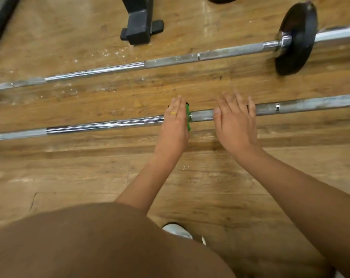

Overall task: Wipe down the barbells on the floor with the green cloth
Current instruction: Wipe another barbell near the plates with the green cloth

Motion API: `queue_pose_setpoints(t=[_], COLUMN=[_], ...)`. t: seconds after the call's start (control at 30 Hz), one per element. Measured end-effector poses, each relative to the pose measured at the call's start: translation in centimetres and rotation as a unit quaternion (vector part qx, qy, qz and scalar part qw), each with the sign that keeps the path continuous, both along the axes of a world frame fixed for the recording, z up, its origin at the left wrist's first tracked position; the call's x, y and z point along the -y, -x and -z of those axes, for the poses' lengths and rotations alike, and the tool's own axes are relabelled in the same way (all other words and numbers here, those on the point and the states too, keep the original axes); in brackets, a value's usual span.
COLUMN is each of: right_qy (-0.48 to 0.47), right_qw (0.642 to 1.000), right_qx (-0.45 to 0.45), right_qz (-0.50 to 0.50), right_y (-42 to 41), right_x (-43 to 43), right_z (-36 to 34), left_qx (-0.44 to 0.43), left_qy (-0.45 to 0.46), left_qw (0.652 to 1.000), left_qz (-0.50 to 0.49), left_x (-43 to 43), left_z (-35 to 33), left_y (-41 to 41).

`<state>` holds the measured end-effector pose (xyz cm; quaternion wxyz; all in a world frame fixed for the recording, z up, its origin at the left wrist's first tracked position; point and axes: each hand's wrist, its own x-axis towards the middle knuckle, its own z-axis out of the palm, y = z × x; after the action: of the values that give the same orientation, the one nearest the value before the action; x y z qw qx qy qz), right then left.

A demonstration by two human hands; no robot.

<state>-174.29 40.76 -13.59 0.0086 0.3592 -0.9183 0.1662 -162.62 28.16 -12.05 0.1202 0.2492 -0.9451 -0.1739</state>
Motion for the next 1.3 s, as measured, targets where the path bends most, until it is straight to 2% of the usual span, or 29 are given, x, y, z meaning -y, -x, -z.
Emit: queue_pose_setpoints(t=[0.17,0.27,0.33,0.47,0.6,0.63,0.77,0.93,1.1,1.23,1.3], right_qy=[-0.005,0.0,-0.005,-0.003,0.003,0.001,0.0,0.01,0.015,0.027,0.028], right_qw=[1.0,1.0,1.0,1.0,1.0,1.0,1.0,1.0,1.0,1.0,0.999], right_qx=[0.004,0.011,0.008,0.004,0.009,0.008,-0.006,-0.007,-0.01,-0.016,-0.021], right_qz=[0.002,-0.004,-0.001,0.001,-0.004,-0.002,-0.001,0.005,0.004,0.003,0.005], right_y=[-0.8,-1.1,-1.4,-2.0,-2.4,-2.5,-3.2,-3.8,-4.4,-4.9,-5.2], right_x=[-0.7,-1.2,-1.4,-1.7,-2.3,-2.4,-2.6,-3.1,-3.6,-4.1,-4.3], right_z=[-0.1,-0.1,-0.1,0.0,0.0,0.0,0.3,0.5,0.9,1.0,1.1], left_qx=[0.006,-0.004,-0.009,-0.011,-0.01,-0.014,-0.002,-0.012,0.008,0.001,0.001], left_qy=[0.028,-0.001,-0.004,0.027,-0.008,-0.006,0.029,-0.019,0.004,-0.029,-0.026], left_qw=[0.997,1.0,0.999,0.998,0.999,0.998,0.997,0.998,1.0,0.998,0.998], left_qz=[0.071,-0.018,-0.037,0.053,-0.052,-0.054,0.072,-0.056,0.028,-0.055,-0.062], left_x=[-1.7,-0.3,-1.4,-2.8,-1.7,-2.3,-4.1,-3.0,-4.6,-2.7,-3.7], left_z=[0.6,0.7,0.6,0.9,0.6,0.5,0.6,0.4,0.6,0.0,-0.2], left_y=[-1.3,-1.4,-1.8,-3.1,-3.6,-3.7,-3.7,-3.5,-4.6,-4.9,-5.0])
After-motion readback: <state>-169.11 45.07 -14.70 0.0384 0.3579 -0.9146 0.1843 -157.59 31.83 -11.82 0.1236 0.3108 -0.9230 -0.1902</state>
